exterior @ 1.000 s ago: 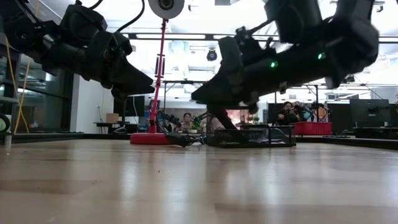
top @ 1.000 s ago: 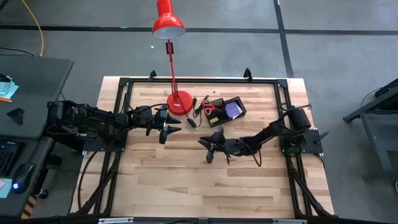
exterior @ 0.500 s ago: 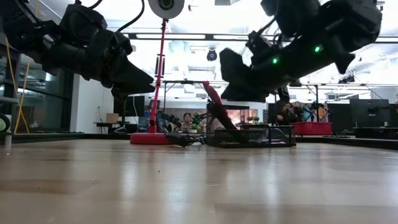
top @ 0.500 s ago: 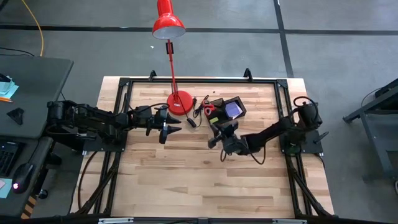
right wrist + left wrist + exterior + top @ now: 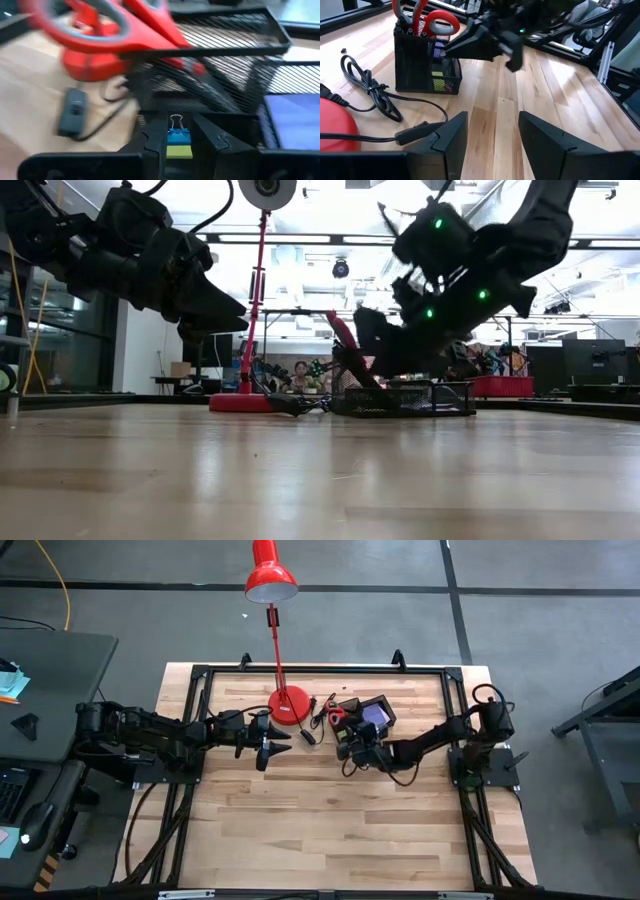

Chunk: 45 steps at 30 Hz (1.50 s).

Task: Pick and place office supplies into organizer
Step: Return to Home Position

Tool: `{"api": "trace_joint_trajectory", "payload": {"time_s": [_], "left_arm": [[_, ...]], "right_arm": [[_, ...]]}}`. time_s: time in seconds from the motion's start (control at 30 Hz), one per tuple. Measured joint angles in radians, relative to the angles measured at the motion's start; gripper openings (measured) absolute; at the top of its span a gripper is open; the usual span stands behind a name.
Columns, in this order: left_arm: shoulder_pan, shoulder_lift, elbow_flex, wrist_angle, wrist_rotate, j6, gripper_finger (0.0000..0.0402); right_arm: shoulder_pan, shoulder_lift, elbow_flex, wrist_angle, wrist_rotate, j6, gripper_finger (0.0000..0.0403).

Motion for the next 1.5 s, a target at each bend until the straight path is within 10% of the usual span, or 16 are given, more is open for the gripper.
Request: {"api": "trace_joint_trajectory", "payload": {"time_s": [0.3, 0.73, 1.17, 1.5], "left_arm": [[0.000, 0.000, 0.000, 0.000, 0.000, -0.008, 0.0168], [0.000, 0.000, 0.000, 0.003, 0.006, 0.007, 0.0168], [0.000, -0.003, 0.000, 0.051, 0.050, 0.046, 0.0168], [0.002, -0.345, 0.000, -0.057, 0.274, 0.018, 0.0168]], "right_arm": [[-0.026, 0.000, 0.000, -0.065, -0.007, 0.022, 0.0063], [-0.010, 0.000, 0.000, 0.003, 0.020, -0.012, 0.0196], [0.233, -0.004, 0.208, 0.028, -0.131, -0.456, 0.0205], [0.426, -0.301, 0.097, 0.041, -0.244, -0.650, 0.0204]]}}
